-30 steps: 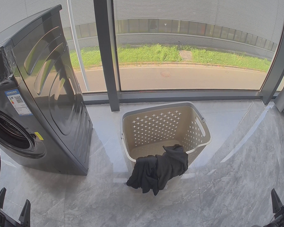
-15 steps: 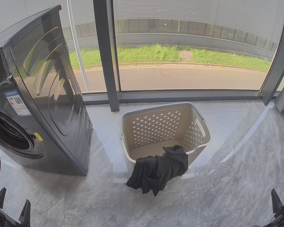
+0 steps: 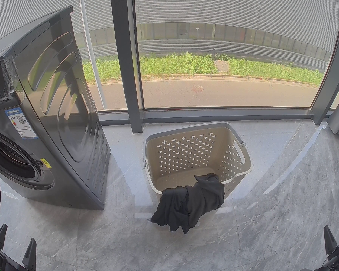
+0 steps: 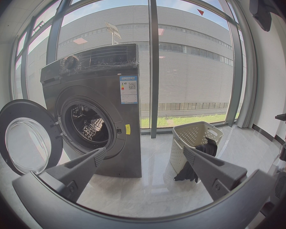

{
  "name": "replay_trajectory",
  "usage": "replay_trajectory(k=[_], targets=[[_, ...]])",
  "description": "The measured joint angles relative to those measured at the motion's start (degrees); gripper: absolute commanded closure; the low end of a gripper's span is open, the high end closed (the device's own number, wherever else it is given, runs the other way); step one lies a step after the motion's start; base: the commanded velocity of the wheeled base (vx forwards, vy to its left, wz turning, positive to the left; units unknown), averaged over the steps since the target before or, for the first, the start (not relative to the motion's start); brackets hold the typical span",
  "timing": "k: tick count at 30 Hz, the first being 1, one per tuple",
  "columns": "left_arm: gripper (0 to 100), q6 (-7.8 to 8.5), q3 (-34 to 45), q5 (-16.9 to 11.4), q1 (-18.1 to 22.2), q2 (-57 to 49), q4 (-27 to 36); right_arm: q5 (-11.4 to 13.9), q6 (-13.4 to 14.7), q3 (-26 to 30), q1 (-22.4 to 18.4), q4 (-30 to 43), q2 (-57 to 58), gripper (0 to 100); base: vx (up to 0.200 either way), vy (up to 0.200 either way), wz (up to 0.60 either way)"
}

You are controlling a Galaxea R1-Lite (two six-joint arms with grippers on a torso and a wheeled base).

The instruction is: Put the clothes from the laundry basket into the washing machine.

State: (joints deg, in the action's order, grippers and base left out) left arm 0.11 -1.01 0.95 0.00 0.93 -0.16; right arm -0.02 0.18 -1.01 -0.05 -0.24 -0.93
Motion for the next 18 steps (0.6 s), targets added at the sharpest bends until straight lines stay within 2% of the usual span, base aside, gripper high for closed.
replay_trajectory(k=[15, 18], targets=[[0, 0.54, 0.0, -0.2, 0.0, 0.0, 0.0, 0.0, 0.0, 0.0, 0.0, 0.0, 0.0, 0, 0.000, 0.000, 0.00], [0, 0.05, 0.0, -0.1, 0.0, 0.0, 0.0, 0.0, 0.0, 0.0, 0.0, 0.0, 0.0, 0, 0.000, 0.000, 0.00]])
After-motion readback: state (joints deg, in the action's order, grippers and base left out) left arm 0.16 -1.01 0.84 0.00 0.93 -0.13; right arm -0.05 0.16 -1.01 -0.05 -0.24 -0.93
